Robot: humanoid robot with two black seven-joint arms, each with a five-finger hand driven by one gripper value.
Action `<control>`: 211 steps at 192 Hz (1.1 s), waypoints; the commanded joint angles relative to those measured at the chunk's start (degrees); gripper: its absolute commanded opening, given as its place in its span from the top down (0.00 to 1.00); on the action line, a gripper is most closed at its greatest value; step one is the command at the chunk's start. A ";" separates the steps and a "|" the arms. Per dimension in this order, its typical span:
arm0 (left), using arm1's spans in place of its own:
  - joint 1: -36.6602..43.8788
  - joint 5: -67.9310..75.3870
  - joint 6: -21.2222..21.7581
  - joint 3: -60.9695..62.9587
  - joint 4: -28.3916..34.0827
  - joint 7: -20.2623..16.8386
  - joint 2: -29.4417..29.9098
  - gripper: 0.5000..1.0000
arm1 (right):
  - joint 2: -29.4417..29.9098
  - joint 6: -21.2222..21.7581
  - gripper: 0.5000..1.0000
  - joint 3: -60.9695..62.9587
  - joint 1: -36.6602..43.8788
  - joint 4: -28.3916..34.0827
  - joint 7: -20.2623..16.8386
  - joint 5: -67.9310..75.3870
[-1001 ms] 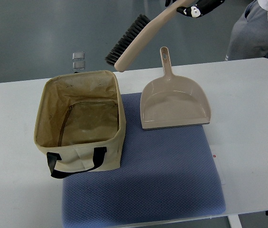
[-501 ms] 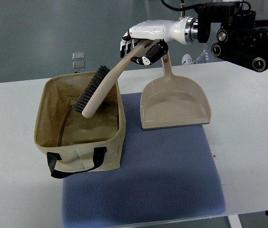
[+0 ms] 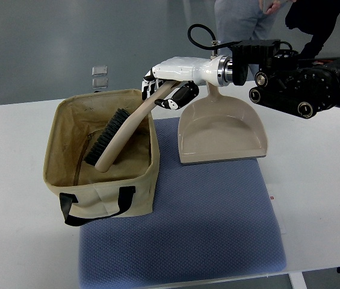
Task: Put pink broom in yellow bag with right hand
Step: 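Open the right hand, release the brush, and withdraw upward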
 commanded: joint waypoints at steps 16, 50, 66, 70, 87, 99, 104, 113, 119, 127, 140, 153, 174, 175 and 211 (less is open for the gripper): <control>0.00 0.00 0.00 0.00 0.00 -0.01 0.00 0.00 | 0.10 -0.59 0.60 0.19 -0.16 0.28 0.18 0.42; 0.00 0.00 0.00 0.00 0.00 -0.01 0.00 0.00 | -0.17 -0.59 0.47 0.28 -0.16 0.72 0.44 0.59; 0.00 0.00 0.00 0.00 0.00 -0.01 0.00 0.00 | -0.34 -0.68 0.42 0.45 -0.16 0.72 0.53 0.68; 0.00 0.00 0.00 0.00 0.00 -0.01 0.00 0.00 | -0.34 -0.68 0.42 0.54 -0.16 0.72 0.53 0.68; 0.00 0.00 0.00 0.00 0.00 -0.01 0.00 0.00 | -0.61 -0.59 0.35 1.25 -0.16 0.81 0.70 0.77; 0.00 0.00 0.00 0.00 0.00 -0.01 0.00 0.00 | -0.87 -0.24 0.32 3.53 -0.25 0.81 0.79 0.86; 0.00 0.00 0.00 0.00 0.00 -0.01 0.00 0.00 | -1.05 0.02 0.29 5.11 -0.43 0.81 0.79 0.86; 0.00 0.00 0.00 0.00 0.00 -0.01 0.00 0.00 | -1.40 0.20 0.29 7.48 -1.30 0.81 0.79 0.86; 0.00 0.00 0.00 0.00 0.00 -0.01 0.00 0.00 | -1.57 0.20 0.28 9.50 -2.36 0.72 0.79 0.86; 0.00 0.00 0.00 0.00 0.00 -0.01 0.00 0.00 | -2.19 0.20 0.28 12.23 -4.11 0.72 0.79 0.86; 0.00 0.00 0.00 0.00 0.00 -0.01 0.00 0.00 | -3.77 0.20 0.28 16.97 -7.10 0.72 0.79 0.94; 0.00 0.00 0.00 0.00 0.00 -0.01 0.00 0.00 | -4.91 0.29 0.28 22.78 -11.50 0.63 0.79 2.44; 0.00 0.00 0.00 0.00 0.00 -0.01 0.00 0.00 | -5.97 0.73 0.24 31.74 -18.80 0.28 0.70 7.10; 0.00 0.00 0.00 0.00 0.00 -0.01 0.00 0.00 | -6.06 0.81 0.24 32.61 -19.49 0.19 0.70 7.53; 0.00 0.00 0.00 0.00 0.00 -0.01 0.00 0.00 | -7.11 0.46 0.23 47.55 -30.39 -1.13 0.79 15.09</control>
